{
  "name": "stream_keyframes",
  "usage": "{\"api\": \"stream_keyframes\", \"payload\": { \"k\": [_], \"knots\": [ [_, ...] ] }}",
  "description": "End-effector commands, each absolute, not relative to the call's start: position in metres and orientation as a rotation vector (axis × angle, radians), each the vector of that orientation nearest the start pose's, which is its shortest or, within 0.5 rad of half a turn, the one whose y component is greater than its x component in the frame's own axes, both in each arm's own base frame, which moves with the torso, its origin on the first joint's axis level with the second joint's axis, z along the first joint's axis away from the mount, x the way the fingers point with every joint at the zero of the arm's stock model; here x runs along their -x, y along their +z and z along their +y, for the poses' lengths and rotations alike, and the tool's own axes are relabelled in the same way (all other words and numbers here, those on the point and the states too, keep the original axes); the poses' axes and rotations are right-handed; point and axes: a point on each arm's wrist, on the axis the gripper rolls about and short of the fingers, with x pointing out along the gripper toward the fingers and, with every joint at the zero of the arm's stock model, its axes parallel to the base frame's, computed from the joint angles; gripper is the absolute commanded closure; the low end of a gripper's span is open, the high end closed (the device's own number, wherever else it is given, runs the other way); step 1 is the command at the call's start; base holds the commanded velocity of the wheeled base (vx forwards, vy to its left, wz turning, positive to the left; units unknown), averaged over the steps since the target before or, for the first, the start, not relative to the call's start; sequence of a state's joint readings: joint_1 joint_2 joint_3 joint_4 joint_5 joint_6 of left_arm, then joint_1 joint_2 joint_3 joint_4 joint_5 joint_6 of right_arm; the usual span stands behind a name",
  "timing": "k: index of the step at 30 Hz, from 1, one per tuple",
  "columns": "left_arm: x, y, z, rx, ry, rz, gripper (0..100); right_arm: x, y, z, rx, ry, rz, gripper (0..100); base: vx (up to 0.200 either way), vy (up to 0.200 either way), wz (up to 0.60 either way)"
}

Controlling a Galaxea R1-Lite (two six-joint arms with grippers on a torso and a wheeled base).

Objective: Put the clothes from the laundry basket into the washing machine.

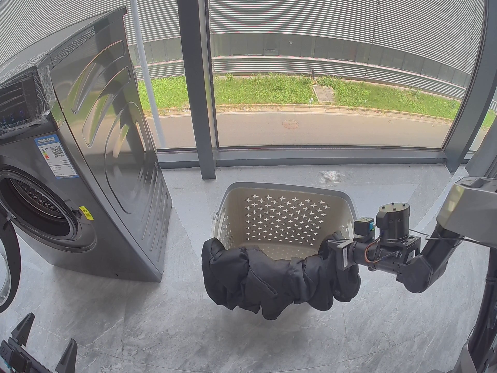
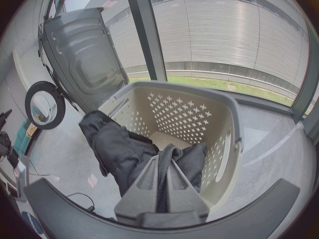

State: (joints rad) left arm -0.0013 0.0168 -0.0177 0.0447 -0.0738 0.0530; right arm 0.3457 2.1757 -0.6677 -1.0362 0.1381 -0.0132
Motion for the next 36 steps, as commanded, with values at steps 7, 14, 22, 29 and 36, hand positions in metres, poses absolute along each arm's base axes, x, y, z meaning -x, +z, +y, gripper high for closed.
{"api": "stream_keyframes", "payload": {
  "k": [7,14,22,29,36],
  "knots": [
    [0.023,0.071,-0.002,-0.058,-0.076,0.042,0,-0.26,0.146,0.125,-0.11,0.565,0.187,100,0.0,0.0,0.0],
    [0.023,0.071,-0.002,-0.06,-0.076,0.041,0,-0.223,0.195,0.127,-0.187,0.567,0.03,100,0.0,0.0,0.0],
    [0.023,0.071,-0.002,-0.057,-0.079,0.042,0,-0.217,0.199,0.122,-0.198,0.507,0.005,100,0.0,0.0,0.0],
    [0.023,0.071,-0.002,-0.054,-0.079,0.042,0,-0.216,0.198,0.12,-0.177,0.472,-0.002,100,0.0,0.0,0.0],
    [0.023,0.071,-0.002,-0.052,-0.079,0.041,0,-0.203,0.211,0.113,-0.171,0.449,-0.05,100,-0.2,0.0,0.0]
  ]
}}
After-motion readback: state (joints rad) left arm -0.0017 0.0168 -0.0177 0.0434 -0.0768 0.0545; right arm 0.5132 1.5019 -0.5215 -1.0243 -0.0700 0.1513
